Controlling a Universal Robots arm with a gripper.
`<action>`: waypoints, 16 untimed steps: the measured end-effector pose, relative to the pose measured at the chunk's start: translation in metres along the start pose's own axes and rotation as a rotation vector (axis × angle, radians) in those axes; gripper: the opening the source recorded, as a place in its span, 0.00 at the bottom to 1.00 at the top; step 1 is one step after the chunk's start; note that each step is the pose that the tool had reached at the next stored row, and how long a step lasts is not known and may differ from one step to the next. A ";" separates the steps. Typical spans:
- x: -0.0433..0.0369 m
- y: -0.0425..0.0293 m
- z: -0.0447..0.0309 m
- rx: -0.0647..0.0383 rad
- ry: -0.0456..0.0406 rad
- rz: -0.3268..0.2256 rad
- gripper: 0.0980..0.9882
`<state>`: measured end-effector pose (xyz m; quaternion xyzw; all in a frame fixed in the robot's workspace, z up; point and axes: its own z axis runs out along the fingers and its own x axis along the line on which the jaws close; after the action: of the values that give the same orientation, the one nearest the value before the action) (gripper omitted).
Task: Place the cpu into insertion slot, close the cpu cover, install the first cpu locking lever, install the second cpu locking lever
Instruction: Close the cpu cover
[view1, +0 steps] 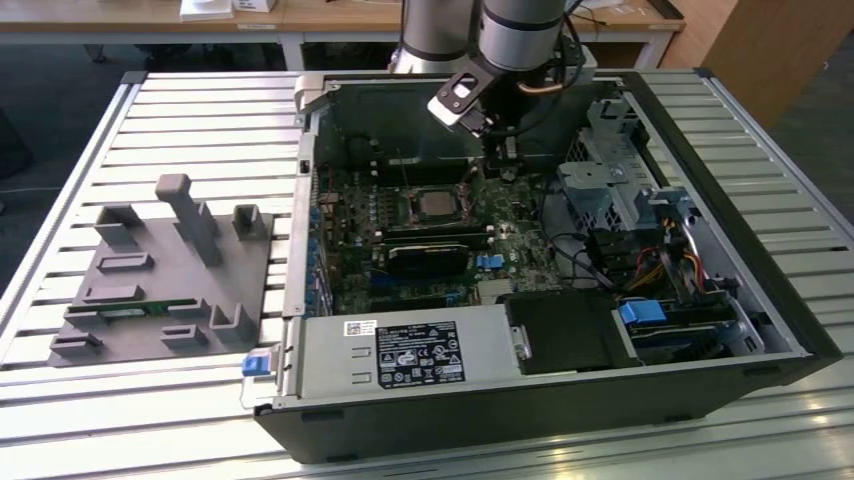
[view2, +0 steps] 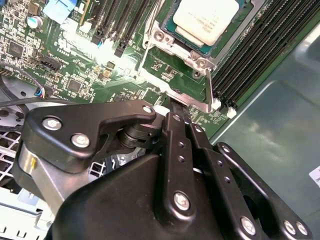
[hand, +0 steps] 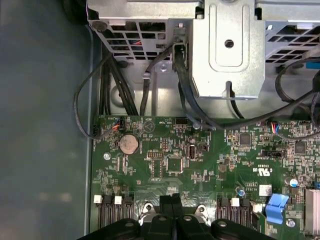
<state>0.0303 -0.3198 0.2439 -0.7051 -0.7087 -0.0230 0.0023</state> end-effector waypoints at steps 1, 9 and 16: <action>0.0000 -0.0002 0.0000 0.000 0.0000 0.000 0.01; 0.0000 -0.0082 0.0002 0.000 -0.0001 0.000 0.01; 0.0000 -0.0125 0.0009 0.000 -0.0001 0.000 0.01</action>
<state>0.0179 -0.3197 0.2427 -0.7051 -0.7087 -0.0229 0.0023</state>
